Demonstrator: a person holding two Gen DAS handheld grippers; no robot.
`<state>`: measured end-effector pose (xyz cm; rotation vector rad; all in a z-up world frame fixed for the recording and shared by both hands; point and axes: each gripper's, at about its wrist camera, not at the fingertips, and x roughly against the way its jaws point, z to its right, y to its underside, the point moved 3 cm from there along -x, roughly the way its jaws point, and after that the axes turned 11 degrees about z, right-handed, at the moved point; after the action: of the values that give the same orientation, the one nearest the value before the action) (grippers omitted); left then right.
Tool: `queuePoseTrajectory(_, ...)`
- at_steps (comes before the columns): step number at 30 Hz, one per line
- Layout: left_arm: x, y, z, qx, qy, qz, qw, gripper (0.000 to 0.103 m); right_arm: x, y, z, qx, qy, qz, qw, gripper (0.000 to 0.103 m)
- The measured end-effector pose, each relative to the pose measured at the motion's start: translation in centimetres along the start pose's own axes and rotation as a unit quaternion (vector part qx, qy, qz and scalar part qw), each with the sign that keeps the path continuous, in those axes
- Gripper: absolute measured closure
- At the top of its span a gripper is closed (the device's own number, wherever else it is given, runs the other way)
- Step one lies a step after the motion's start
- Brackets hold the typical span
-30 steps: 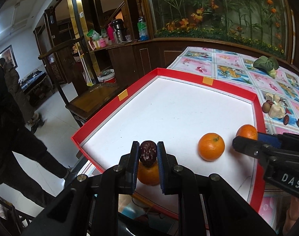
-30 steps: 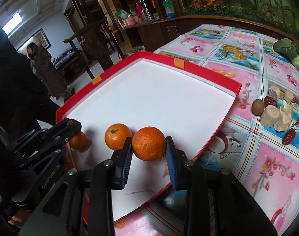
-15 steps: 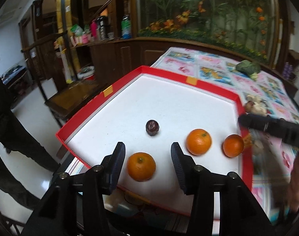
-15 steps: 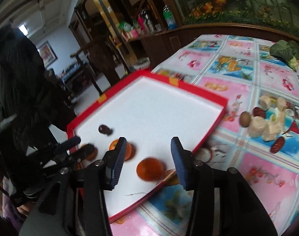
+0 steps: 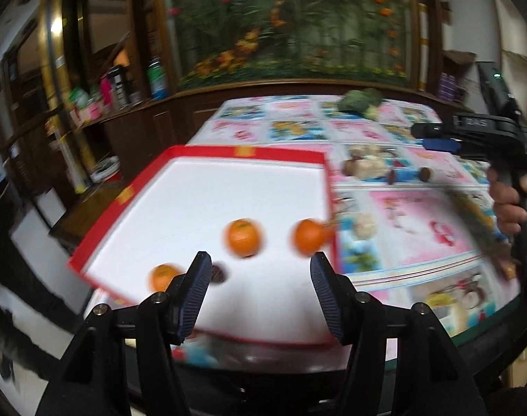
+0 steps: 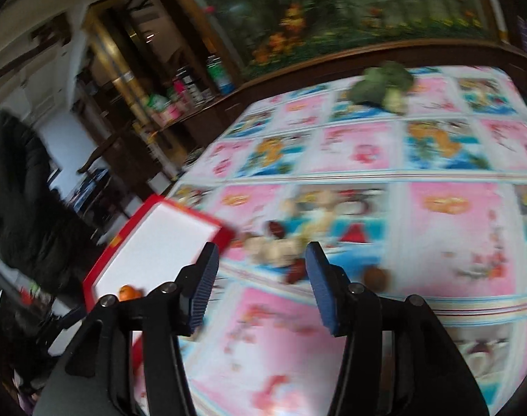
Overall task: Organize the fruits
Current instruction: 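Withdraw both tools from the tray back over the table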
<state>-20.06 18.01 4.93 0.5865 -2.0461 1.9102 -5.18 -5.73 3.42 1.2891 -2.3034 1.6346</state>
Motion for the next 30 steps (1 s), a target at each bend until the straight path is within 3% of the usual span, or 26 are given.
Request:
queuePoseTrajectory(6, -0.6, -0.4, 3.8, 0.011, 0.051, -0.013, 0.9986, 0.042, 1.8, -1.7, 4.2, -0.049, 0.032, 0.019, 0.998, 0.049)
queuePoseTrajectory(12, -1.6, -1.0, 5.8, 0.020, 0.026, -0.024, 0.9992, 0.029, 4.4, -2.8, 4.5, -0.046, 0.035, 0.063, 0.996, 0.042)
queuePoseTrajectory(25, -2.3, -0.1, 8.6, 0.020, 0.064, -0.058, 0.9961, 0.029, 4.8, -3.1, 5.0, -0.066, 0.032, 0.049, 0.996, 0.042)
queuePoseTrajectory(30, -2.4, -0.6, 8.6, 0.024, 0.048, -0.057, 0.9970, 0.029, 5.0, -3.0, 4.7, -0.063, 0.030, 0.051, 0.996, 0.042)
